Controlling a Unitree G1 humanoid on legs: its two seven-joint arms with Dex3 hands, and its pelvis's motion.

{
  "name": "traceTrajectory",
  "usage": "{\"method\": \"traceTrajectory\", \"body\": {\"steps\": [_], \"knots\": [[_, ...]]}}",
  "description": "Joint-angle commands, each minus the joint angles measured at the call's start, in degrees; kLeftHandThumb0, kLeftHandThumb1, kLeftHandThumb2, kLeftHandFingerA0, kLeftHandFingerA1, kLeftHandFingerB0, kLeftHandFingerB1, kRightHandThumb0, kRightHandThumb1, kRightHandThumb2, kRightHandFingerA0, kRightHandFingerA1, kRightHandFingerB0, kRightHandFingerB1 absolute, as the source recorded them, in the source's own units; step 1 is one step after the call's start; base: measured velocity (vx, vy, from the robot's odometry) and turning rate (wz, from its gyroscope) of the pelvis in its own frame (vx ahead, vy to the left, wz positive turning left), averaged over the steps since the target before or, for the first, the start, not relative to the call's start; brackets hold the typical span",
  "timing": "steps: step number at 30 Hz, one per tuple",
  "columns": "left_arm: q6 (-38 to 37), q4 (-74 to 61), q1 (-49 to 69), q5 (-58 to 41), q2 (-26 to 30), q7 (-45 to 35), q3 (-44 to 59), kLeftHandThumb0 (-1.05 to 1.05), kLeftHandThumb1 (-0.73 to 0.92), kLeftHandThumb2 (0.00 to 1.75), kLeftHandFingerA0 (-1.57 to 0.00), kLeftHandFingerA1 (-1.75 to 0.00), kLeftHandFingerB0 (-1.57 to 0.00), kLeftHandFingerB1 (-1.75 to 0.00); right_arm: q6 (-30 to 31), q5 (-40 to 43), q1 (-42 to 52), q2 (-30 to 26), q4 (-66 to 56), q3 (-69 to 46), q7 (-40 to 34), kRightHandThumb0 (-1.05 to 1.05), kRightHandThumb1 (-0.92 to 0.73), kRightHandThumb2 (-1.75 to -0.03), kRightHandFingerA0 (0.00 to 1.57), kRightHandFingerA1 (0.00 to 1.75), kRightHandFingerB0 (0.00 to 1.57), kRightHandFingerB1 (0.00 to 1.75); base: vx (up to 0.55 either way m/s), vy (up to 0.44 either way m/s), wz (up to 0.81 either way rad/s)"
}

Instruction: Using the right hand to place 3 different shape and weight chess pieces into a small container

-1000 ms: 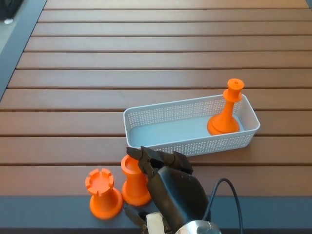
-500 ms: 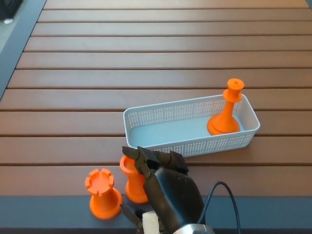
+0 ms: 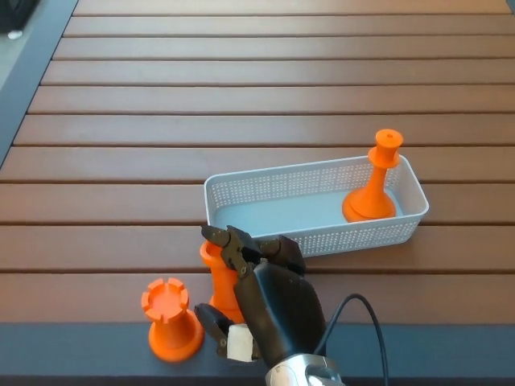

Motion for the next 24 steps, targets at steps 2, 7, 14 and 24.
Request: {"method": "traceTrajectory", "body": {"steps": [2, 7, 14, 24], "knots": [[-5.26, 1.70, 2.07, 1.29, 0.42, 0.68, -0.36, -0.19, 0.11, 1.66, -1.53, -1.26, -1.45, -1.29, -7.12, 2.47, -3.25, 14.36, 8.84, -3.39, -9.96, -0.29, -0.75, -0.62, 0.91, 1.16, 0.38, 0.46, 0.00, 0.000, 0.00], [-5.54, 1.78, 2.73, 1.80, 0.48, 1.54, -0.68, -0.20, 0.14, 1.67, -1.53, -1.29, -1.43, -1.31, -7.73, 1.75, -4.41, 13.90, 10.10, -4.12, -12.12, -0.23, -0.76, -0.66, 0.96, 1.40, 0.46, 0.47, 0.00, 0.000, 0.00], [-4.79, 1.91, 2.65, 0.31, -0.11, -0.45, 0.00, -0.18, 0.16, 1.62, -1.49, -1.33, -1.43, -1.31, -4.74, -0.90, -5.96, 13.57, 10.15, -3.92, -14.33, -0.22, -0.71, -0.65, 0.90, 1.75, 0.80, 0.71, 0.00, 0.000, 0.00], [-6.08, 2.46, 2.64, 0.93, 0.20, -0.07, -0.49, -0.15, 0.14, 1.66, -1.47, -1.33, -1.42, -1.30, -6.32, -1.55, -6.70, 13.00, 11.25, -3.19, -18.29, -0.23, -0.75, -0.63, 0.89, 1.75, 0.77, 0.74, 0.00, 0.000, 0.00]]}}
